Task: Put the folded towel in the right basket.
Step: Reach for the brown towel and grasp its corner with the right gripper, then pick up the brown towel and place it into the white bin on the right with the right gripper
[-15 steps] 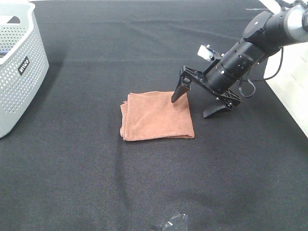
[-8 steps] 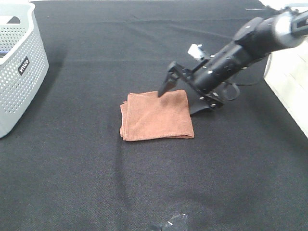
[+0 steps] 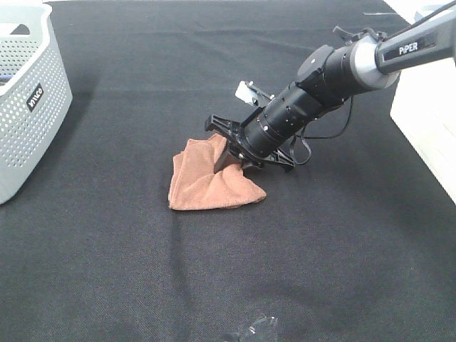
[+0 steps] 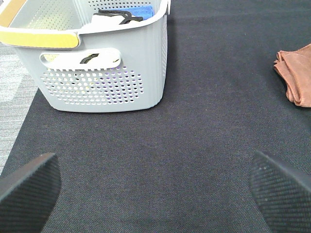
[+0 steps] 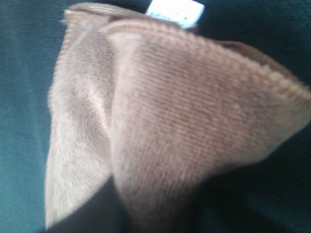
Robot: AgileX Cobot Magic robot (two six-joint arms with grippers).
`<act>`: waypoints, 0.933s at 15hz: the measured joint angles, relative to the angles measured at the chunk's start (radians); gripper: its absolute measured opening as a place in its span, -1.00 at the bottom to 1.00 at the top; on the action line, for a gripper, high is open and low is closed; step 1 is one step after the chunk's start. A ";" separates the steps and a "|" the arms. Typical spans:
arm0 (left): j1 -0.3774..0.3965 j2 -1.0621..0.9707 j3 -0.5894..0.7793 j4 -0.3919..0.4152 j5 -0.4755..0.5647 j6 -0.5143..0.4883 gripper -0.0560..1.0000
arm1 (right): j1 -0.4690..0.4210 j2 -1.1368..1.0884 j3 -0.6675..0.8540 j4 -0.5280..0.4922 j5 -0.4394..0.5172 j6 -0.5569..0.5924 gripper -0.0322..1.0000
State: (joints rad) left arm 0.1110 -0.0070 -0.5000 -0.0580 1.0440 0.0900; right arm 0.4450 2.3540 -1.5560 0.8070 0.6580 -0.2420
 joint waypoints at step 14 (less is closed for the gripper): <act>0.000 0.000 0.000 0.000 0.000 0.000 0.96 | -0.162 -0.319 -0.421 -0.162 0.500 0.074 -0.52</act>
State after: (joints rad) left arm 0.1110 -0.0070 -0.5000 -0.0580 1.0440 0.0900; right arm 0.2830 2.0350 -1.9770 0.6450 1.1580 -0.1680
